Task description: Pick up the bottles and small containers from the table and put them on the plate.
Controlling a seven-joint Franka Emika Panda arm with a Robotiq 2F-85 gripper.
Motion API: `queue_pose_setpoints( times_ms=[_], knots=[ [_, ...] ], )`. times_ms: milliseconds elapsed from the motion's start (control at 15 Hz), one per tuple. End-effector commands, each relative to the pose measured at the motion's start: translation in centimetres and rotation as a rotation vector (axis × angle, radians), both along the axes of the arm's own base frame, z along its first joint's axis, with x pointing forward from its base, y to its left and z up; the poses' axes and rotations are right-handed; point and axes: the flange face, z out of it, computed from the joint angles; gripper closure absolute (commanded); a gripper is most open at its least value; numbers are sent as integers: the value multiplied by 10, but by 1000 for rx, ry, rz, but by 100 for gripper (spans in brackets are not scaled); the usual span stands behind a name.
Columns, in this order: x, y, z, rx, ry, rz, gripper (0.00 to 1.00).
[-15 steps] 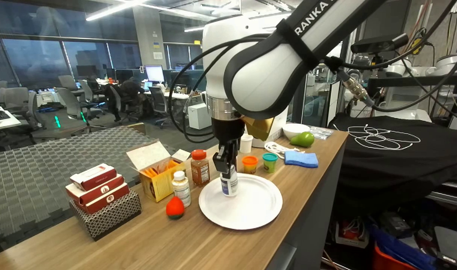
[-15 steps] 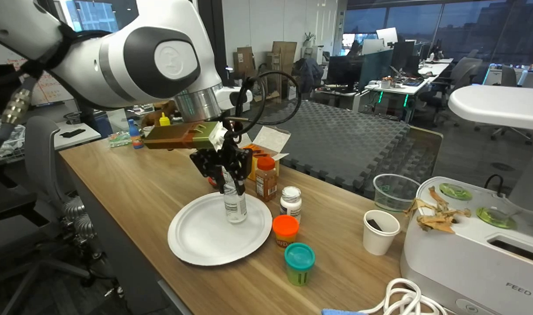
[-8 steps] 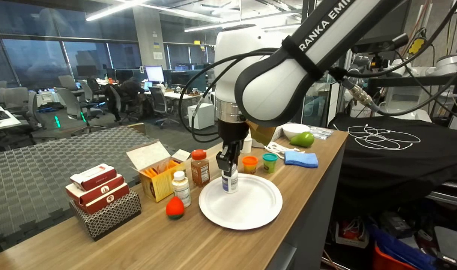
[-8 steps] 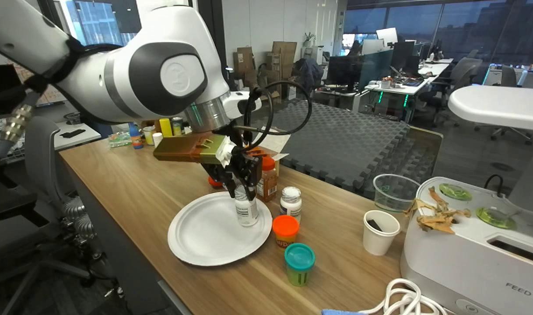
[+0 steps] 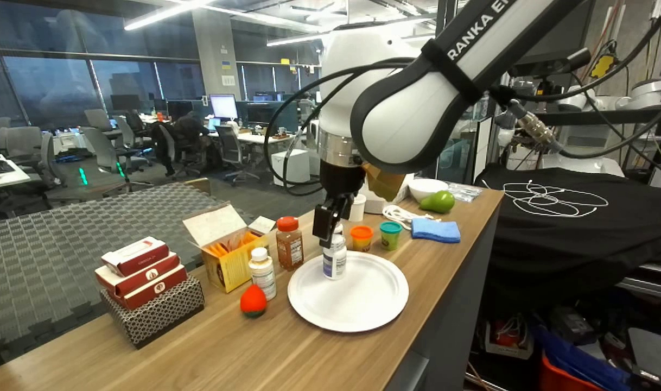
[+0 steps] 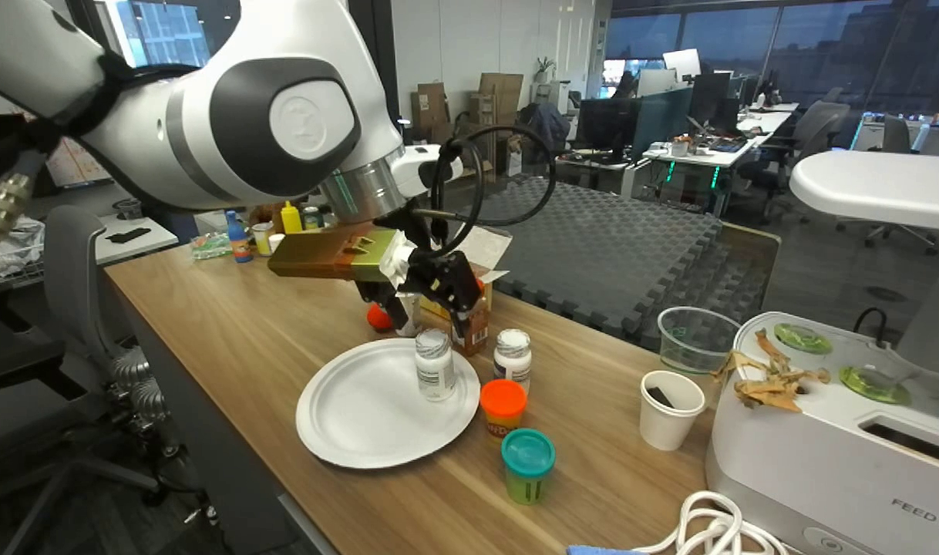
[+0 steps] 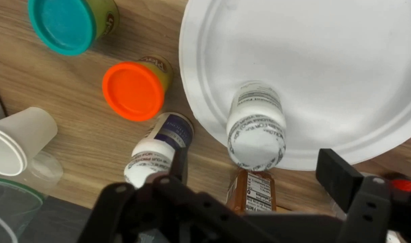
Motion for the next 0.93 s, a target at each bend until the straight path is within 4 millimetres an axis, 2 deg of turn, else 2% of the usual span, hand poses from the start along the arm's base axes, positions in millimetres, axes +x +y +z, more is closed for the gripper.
queue_pose_setpoints(
  times_ms=[0, 200, 333, 600, 867],
  knots=[
    [-22, -24, 47, -1, -57, -31, 0],
    [-40, -63, 67, -4, -65, -68, 0],
    [-52, -87, 67, 3, -56, -78, 0],
    [-63, -126, 41, -27, 7, -89, 0],
    [-64, -145, 9, -32, 70, -125, 0]
  ],
)
